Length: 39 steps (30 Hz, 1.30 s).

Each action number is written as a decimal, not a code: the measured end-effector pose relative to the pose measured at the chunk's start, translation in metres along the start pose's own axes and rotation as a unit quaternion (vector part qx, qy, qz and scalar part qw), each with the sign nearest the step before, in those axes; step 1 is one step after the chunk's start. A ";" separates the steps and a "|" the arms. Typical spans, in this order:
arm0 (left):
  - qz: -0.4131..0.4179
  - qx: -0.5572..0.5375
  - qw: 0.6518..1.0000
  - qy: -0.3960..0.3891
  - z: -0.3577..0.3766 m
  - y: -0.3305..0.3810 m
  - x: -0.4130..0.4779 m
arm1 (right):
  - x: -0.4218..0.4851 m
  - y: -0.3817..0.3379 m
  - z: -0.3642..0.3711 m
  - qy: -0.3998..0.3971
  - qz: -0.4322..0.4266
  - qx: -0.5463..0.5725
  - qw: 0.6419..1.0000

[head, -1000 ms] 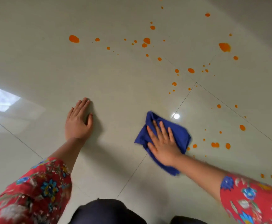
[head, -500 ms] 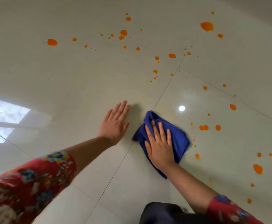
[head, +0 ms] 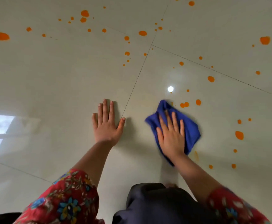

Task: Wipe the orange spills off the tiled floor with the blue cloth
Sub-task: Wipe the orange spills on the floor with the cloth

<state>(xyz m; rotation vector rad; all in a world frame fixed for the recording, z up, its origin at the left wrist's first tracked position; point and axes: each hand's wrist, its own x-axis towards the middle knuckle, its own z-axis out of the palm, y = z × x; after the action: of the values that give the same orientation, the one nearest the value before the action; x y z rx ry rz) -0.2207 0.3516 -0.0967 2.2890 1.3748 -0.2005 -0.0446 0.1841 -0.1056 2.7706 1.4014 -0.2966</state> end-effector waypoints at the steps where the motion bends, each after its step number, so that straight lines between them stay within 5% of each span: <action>1: 0.000 0.002 1.000 0.001 -0.001 0.000 0.001 | 0.025 -0.009 -0.004 0.018 0.060 0.020 0.998; 3: -0.010 0.005 1.000 -0.008 -0.002 0.002 0.003 | 0.059 -0.038 -0.009 0.024 0.096 0.045 0.994; 6: -0.023 0.005 1.000 0.014 0.001 0.011 0.001 | 0.023 -0.050 0.002 0.009 -0.086 -0.003 0.996; 8: 0.003 -0.006 1.000 0.026 0.002 0.020 -0.001 | -0.024 -0.023 0.006 -0.001 -0.131 -0.018 0.991; 15: 0.095 -0.005 0.995 -0.039 0.020 0.059 -0.003 | 0.047 0.006 -0.005 0.043 0.046 0.016 0.998; 22: 0.086 0.008 0.995 -0.056 0.019 0.061 -0.001 | -0.009 0.023 0.001 0.013 -0.095 -0.025 0.995; 28: 0.088 0.039 0.995 -0.023 0.025 0.061 -0.003 | 0.069 0.034 -0.012 0.039 0.135 0.035 0.989; 34: 0.090 0.037 0.995 -0.036 0.022 0.059 -0.002 | 0.023 -0.001 -0.003 0.025 -0.060 0.008 0.998; 39: 0.091 0.048 0.994 -0.029 0.021 0.060 -0.002 | 0.037 0.052 -0.010 0.026 0.063 0.034 0.997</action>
<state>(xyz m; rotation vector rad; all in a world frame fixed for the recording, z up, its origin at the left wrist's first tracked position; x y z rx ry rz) -0.1674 0.3165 -0.0962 2.4526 1.1431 -0.2769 0.0199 0.1832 -0.1059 2.9252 1.2423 -0.2761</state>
